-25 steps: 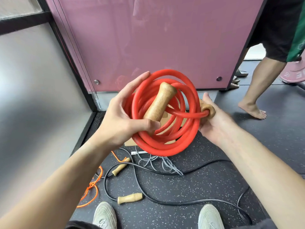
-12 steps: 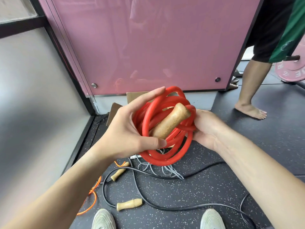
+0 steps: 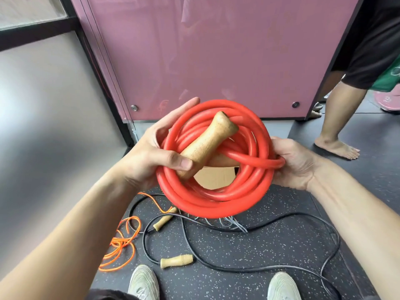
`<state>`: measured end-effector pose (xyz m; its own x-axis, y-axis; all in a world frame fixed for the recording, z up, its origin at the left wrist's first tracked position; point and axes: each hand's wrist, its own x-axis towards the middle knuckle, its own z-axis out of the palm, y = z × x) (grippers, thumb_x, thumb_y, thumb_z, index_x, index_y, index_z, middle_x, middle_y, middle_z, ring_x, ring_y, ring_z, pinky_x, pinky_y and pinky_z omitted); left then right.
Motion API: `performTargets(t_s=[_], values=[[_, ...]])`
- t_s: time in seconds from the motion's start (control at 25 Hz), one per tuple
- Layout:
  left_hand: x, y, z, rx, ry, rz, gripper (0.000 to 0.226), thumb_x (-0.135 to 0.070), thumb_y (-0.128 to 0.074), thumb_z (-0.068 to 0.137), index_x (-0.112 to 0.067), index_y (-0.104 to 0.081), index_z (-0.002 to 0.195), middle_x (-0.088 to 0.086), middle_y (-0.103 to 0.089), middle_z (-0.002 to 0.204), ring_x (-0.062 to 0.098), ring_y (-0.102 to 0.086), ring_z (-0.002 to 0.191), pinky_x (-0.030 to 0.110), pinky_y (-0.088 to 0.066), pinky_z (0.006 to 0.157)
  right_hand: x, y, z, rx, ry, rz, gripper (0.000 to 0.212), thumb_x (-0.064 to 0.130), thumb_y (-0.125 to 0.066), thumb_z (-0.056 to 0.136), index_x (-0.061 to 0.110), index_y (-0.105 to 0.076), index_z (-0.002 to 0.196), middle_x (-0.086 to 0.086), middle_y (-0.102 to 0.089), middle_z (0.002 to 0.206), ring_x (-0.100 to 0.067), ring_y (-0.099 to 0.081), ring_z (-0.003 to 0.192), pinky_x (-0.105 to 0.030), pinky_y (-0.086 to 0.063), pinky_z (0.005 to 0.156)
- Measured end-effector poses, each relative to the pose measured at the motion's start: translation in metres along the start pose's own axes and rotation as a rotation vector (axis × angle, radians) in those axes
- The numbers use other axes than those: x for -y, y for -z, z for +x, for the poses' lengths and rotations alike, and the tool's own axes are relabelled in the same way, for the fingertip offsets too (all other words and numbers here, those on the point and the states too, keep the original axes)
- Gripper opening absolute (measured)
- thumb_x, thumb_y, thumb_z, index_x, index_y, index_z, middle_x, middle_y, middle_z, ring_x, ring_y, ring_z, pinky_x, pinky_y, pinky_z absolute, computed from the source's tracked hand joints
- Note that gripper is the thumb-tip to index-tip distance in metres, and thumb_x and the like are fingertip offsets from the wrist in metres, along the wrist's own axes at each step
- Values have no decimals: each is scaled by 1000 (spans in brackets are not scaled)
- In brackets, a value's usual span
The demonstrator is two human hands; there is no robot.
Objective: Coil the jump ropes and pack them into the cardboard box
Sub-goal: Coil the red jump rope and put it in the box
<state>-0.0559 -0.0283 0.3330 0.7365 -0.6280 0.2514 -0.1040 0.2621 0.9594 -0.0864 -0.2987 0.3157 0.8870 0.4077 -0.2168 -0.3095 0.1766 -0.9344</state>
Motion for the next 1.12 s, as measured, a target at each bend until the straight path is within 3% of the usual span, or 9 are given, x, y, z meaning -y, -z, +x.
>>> performTargets(t_s=[0.16,0.28,0.4,0.48,0.6,0.8,0.96,1.04,1.12], values=[[8,-5,-2,-169,6,344,102,-2,-81,45,-26,-49,139,12,-70,119,24,-69,103,42,-56,94,0,-9,-3,-102,-9,-6,18,12,-64,66,13,-74,80,3,-50,51,-2,-35,40,-13,-23,38],[29,-13,-6,-270,0,883,98,-24,-84,41,-35,-46,131,-5,-65,112,14,-64,103,37,-54,91,-4,-14,2,-76,-27,-82,32,17,-70,72,14,-78,103,2,-57,69,-2,-38,50,-18,-25,46],[32,-19,-1,-414,-7,1075,85,-40,-77,49,-37,-46,129,-11,-64,99,13,-60,90,32,-51,81,0,-18,5,-95,-126,-83,29,15,-60,82,8,-69,108,0,-47,66,0,-31,39,-12,-23,35],[24,-17,4,-483,-55,1056,75,-31,-75,54,-34,-52,125,-13,-66,98,11,-64,89,32,-53,80,2,-23,6,-65,-237,-64,16,6,-45,86,6,-59,95,-3,-33,67,-3,-30,42,-12,-23,32],[16,-3,4,-372,37,857,75,-11,-69,48,-32,-58,120,-14,-67,96,3,-66,82,31,-55,75,0,-32,1,49,-318,-72,6,8,-50,70,6,-51,76,-1,-29,61,-5,-27,48,-11,-23,31],[24,-1,-3,-96,49,549,98,9,-59,45,-28,-51,134,6,-64,111,16,-63,95,35,-50,83,-8,-35,-14,114,-231,10,37,22,-81,51,7,-56,74,1,-23,59,-6,-32,44,-12,-26,30],[22,-4,-3,3,0,102,101,1,-53,48,-19,-40,146,15,-60,128,29,-60,109,37,-49,87,-10,-31,-22,5,-72,205,52,24,-88,28,10,-49,61,-3,-31,53,-7,-35,37,-11,-29,31],[27,-8,3,-16,27,89,96,4,-45,51,-19,-43,145,14,-58,132,26,-59,114,35,-44,89,-12,-37,-18,-32,-35,228,52,27,-86,37,11,-53,73,-6,-30,59,-9,-35,44,-11,-32,43],[31,-22,8,-48,82,127,84,11,-40,64,-16,-46,143,2,-63,126,8,-60,106,20,-47,82,-11,-50,-8,-12,28,287,57,32,-92,46,16,-58,89,-6,-17,74,-13,-18,68,-24,-13,73]])
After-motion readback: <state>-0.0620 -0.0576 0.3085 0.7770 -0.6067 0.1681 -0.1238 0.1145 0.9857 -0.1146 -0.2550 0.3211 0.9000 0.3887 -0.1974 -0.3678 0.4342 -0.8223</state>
